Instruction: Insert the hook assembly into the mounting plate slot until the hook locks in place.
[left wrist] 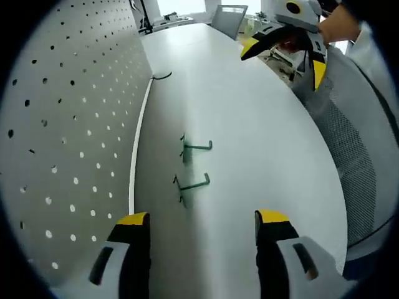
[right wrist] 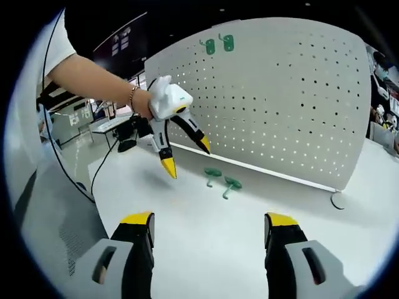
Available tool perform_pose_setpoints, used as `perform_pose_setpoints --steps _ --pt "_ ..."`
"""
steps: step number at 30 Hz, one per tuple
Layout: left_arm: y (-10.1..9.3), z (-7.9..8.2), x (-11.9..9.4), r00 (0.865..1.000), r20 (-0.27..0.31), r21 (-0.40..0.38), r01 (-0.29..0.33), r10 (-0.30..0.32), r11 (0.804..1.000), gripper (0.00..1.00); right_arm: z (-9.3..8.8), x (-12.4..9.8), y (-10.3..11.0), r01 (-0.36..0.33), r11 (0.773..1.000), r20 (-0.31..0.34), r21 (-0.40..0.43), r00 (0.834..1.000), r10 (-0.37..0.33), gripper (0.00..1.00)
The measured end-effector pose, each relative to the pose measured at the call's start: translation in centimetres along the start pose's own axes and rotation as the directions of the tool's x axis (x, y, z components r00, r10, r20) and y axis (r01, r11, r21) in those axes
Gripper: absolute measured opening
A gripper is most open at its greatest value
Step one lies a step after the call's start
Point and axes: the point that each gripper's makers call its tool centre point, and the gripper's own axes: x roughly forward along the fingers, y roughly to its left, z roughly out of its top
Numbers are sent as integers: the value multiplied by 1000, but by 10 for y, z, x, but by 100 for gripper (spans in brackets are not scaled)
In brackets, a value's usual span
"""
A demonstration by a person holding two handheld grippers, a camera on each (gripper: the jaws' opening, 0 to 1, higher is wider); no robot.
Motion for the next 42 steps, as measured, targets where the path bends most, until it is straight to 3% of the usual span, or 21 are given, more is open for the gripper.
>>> perform_pose_setpoints --steps 18,22,28,35,42 --pt "-3 -5 32 993 -86 16 78 -77 997 70 -3 -3 -1 5 1000 -9 13 1000 -5 70" --pt "-2 -3 33 993 -74 -6 90 -90 996 71 -1 -3 -2 6 1000 4 24 1000 -6 70" --pt "-2 -2 33 991 -81 24 106 -104 994 70 1 -4 -2 6 1000 12 26 1000 -6 69" --pt "3 -1 33 992 -77 24 102 -100 995 62 2 -5 -4 12 999 17 29 1000 -13 69" --pt "15 4 35 997 -54 -57 54 -57 997 39 3 -5 -5 17 999 21 32 1000 -18 69"
